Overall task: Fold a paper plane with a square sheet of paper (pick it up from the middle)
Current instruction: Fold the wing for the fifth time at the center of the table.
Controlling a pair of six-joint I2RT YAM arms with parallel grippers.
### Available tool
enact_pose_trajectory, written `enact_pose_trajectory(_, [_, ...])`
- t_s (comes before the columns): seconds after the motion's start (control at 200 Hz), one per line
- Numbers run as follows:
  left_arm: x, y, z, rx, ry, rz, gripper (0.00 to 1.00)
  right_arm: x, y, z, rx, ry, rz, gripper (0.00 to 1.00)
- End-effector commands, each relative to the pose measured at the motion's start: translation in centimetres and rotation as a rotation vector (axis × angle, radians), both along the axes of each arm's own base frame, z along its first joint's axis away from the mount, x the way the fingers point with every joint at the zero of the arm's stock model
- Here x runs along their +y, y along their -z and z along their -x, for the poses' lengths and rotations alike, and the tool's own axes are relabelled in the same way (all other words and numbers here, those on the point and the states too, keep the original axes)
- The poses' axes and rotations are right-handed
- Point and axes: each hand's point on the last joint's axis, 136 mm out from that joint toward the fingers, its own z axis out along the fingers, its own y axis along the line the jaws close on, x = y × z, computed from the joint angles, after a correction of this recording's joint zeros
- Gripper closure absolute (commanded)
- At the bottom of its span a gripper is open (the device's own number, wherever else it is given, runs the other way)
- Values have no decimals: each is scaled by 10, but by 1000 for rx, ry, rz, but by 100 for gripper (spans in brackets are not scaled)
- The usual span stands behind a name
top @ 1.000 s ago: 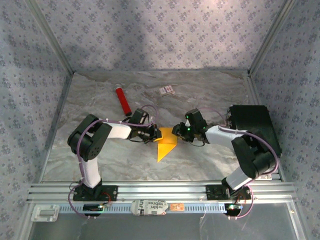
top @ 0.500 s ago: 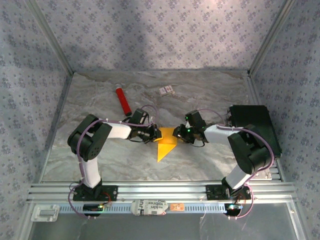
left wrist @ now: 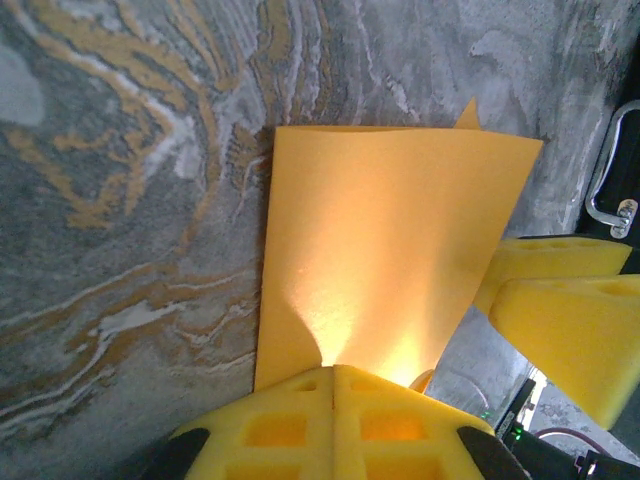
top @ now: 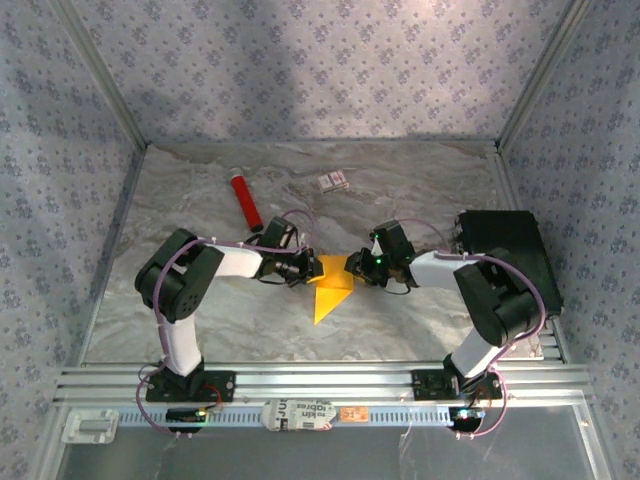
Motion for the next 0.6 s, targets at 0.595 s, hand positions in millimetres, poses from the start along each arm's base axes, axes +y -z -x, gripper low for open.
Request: enact_pose_trajectory(0.595, [15,14,8,58,-27,-51,94,2,-13,8,-8,-83,-141,68])
